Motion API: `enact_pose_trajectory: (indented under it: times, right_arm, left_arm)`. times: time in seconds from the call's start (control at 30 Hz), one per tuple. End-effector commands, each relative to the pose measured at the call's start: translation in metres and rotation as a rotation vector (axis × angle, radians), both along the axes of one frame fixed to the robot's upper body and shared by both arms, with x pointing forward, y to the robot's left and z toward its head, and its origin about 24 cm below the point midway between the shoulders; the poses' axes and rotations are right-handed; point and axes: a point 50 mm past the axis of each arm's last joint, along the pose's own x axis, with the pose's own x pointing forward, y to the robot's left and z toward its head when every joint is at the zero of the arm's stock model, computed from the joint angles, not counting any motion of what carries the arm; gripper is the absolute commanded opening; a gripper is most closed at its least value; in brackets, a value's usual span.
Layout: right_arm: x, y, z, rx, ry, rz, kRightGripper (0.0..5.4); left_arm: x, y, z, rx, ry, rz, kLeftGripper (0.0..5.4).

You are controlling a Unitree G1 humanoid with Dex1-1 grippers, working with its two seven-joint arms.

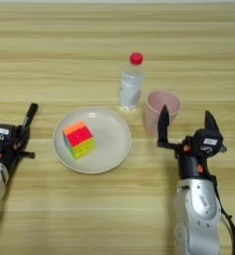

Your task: Move the objects on the table

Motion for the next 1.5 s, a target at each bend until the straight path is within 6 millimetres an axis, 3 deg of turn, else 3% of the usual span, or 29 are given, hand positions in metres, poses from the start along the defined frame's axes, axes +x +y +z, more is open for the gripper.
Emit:
enact_pose_trajectory:
  times: [0.03,0.3,1.13,1.3,1.5]
  right_arm:
    - [0.003,0.0,0.003,0.002,-0.016,0.0,5.4]
    - [0.002,0.0,0.002,0.003,-0.014,-0.003,5.4]
    - [0.004,0.003,0.0,0.009,-0.013,-0.007,5.4]
    - [0.004,0.004,0.001,0.011,-0.017,-0.01,5.4]
    - [0.003,0.004,0.001,0.012,-0.019,-0.012,5.4]
  left_arm:
    - [-0.014,0.004,-0.021,0.005,0.115,0.012,0.78]
    - [-0.014,0.004,-0.017,0.007,0.095,0.007,0.78]
    - [-0.007,-0.006,0.022,0.025,-0.05,-0.069,0.78]
    - [-0.009,-0.02,0.037,0.014,-0.119,-0.18,0.78]
    - [-0.006,-0.022,0.046,0.018,-0.148,-0.25,0.78]
